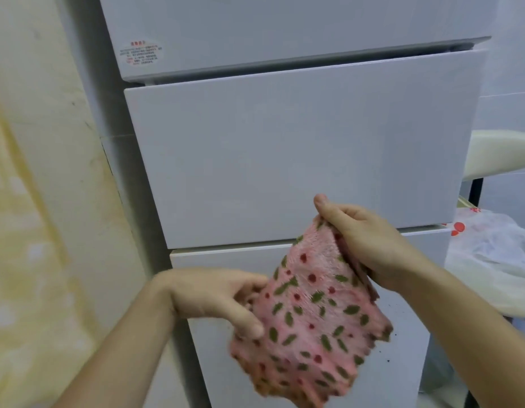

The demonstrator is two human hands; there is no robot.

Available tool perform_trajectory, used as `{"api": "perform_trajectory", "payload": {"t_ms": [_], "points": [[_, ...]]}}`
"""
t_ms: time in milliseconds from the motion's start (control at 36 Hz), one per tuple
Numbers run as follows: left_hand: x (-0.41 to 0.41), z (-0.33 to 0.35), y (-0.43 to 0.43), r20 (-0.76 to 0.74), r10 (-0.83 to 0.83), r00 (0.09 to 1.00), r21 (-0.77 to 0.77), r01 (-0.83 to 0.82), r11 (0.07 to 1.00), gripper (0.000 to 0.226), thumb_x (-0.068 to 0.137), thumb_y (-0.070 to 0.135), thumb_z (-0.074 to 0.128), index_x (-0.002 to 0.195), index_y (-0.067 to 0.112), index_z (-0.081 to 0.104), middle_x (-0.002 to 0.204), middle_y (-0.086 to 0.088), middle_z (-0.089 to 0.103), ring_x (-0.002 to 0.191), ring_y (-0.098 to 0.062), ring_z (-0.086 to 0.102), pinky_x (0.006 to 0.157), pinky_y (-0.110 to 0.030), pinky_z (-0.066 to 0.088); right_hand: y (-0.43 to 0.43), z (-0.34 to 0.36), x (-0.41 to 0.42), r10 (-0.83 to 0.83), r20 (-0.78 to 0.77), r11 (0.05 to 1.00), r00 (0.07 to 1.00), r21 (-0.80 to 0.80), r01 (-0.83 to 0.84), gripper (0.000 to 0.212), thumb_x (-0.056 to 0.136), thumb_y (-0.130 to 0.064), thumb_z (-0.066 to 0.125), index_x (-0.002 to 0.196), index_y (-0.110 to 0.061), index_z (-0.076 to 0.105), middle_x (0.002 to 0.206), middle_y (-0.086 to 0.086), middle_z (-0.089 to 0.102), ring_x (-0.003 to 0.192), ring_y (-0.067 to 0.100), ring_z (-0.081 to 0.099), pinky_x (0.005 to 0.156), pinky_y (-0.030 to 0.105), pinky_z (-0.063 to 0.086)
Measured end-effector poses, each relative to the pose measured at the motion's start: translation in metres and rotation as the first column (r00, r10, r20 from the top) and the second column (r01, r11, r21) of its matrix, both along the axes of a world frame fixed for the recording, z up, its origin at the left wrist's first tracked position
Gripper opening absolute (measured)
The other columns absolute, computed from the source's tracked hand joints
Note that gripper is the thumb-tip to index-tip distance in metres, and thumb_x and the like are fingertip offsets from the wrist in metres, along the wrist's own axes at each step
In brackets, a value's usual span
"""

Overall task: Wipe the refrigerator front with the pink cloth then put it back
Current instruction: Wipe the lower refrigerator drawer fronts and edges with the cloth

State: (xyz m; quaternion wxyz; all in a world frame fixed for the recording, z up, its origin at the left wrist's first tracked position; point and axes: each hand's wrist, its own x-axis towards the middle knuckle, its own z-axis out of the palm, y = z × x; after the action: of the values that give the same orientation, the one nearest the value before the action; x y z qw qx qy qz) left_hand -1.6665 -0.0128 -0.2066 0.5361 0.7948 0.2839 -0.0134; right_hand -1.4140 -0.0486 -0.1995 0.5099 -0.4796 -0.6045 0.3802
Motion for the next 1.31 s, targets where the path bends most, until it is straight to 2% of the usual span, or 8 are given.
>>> {"api": "perform_trajectory", "payload": {"t_ms": [250,444,528,667,806,972,1056,1306], "points": [[0.045,-0.007,-0.013,0.200,0.251,0.947,-0.021,-0.252,0.967,0.036,0.100,0.034,0.062,0.128,0.012,0.069,0.128,-0.003,0.075,0.121,-0.021,0.070,0.111,-0.040,0.052,0.013,-0.005,-0.006,-0.250,0.354,0.966,0.901,0.161,0.204,0.046,0.101,-0.059,0.053,0.089,-0.016,0.062,0.065,-0.021,0.055,0.059,-0.001,0.049,0.060,0.018,0.037],[0.038,0.004,-0.007,0.410,0.427,0.806,-0.049,-0.448,0.893,0.027,0.089,0.039,0.068,0.105,0.020,0.080,0.116,-0.008,0.078,0.111,-0.026,0.075,0.102,-0.042,0.054,0.004,-0.018,-0.002,-0.469,0.304,0.855,0.829,0.391,0.341,0.025,0.105,-0.049,0.051,0.103,-0.026,0.061,0.099,-0.019,0.064,0.094,-0.004,0.060,0.077,0.013,0.043],[0.034,0.008,-0.004,0.485,0.507,0.713,-0.109,-0.526,0.843,0.037,0.086,0.037,0.067,0.113,0.013,0.074,0.115,-0.007,0.079,0.109,-0.025,0.075,0.099,-0.040,0.054,-0.004,-0.021,0.004,-0.610,0.257,0.753,0.750,0.485,0.446,0.050,0.107,-0.050,0.042,0.076,-0.012,0.056,0.074,-0.001,0.064,0.072,0.016,0.058,0.065,0.025,0.045],[0.034,0.017,-0.005,0.576,0.589,0.567,-0.286,-0.535,0.795,0.046,0.086,0.036,0.062,0.124,0.012,0.068,0.121,-0.003,0.077,0.114,-0.019,0.073,0.102,-0.038,0.053,-0.011,-0.020,0.005,-0.473,0.524,0.876,0.708,0.190,0.444,0.094,0.104,-0.066,0.013,0.054,-0.012,0.072,0.058,0.001,0.069,0.070,0.022,0.067,0.079,0.038,0.051],[0.036,0.019,-0.008,0.591,0.587,0.553,-0.347,-0.483,0.804,0.050,0.090,0.033,0.056,0.134,0.009,0.063,0.127,-0.005,0.075,0.120,-0.020,0.070,0.099,-0.035,0.057,-0.014,-0.025,-0.005,-0.108,0.139,0.990,0.984,-0.076,0.119,0.080,0.095,-0.078,0.017,0.097,-0.030,0.081,0.091,-0.007,0.081,0.091,0.010,0.076,0.098,0.030,0.050],[0.026,0.017,-0.001,0.512,0.629,0.586,-0.272,-0.584,0.765,0.039,0.095,0.026,0.061,0.126,0.004,0.066,0.118,-0.008,0.078,0.111,-0.021,0.074,0.098,-0.037,0.056,-0.014,-0.027,-0.005,-0.059,-0.079,0.998,0.995,-0.021,0.057,0.017,0.098,-0.030,0.071,0.108,-0.020,0.080,0.103,-0.002,0.081,0.098,0.017,0.078,0.089,0.035,0.057],[0.014,0.018,0.002,0.436,0.612,0.660,-0.054,-0.659,0.750,0.025,0.103,0.023,0.059,0.108,0.002,0.073,0.099,-0.011,0.080,0.087,-0.022,0.076,0.074,-0.029,0.059,-0.015,-0.024,-0.002,-0.082,-0.174,0.996,0.981,-0.041,0.076,0.015,0.095,-0.024,0.074,0.107,-0.018,0.081,0.099,0.003,0.081,0.091,0.021,0.079,0.067,0.027,0.060],[0.015,0.017,0.005,0.547,0.694,0.468,-0.015,-0.824,0.567,0.037,0.093,0.017,0.076,0.124,0.016,0.054,0.101,-0.004,0.081,0.094,-0.020,0.078,0.098,-0.039,0.057,-0.018,-0.022,-0.012,-0.233,-0.234,0.968,0.944,0.041,0.249,0.051,0.087,-0.031,0.082,0.130,-0.034,0.056,0.098,-0.005,0.082,0.093,0.012,0.078,0.078,0.038,0.060]]}}
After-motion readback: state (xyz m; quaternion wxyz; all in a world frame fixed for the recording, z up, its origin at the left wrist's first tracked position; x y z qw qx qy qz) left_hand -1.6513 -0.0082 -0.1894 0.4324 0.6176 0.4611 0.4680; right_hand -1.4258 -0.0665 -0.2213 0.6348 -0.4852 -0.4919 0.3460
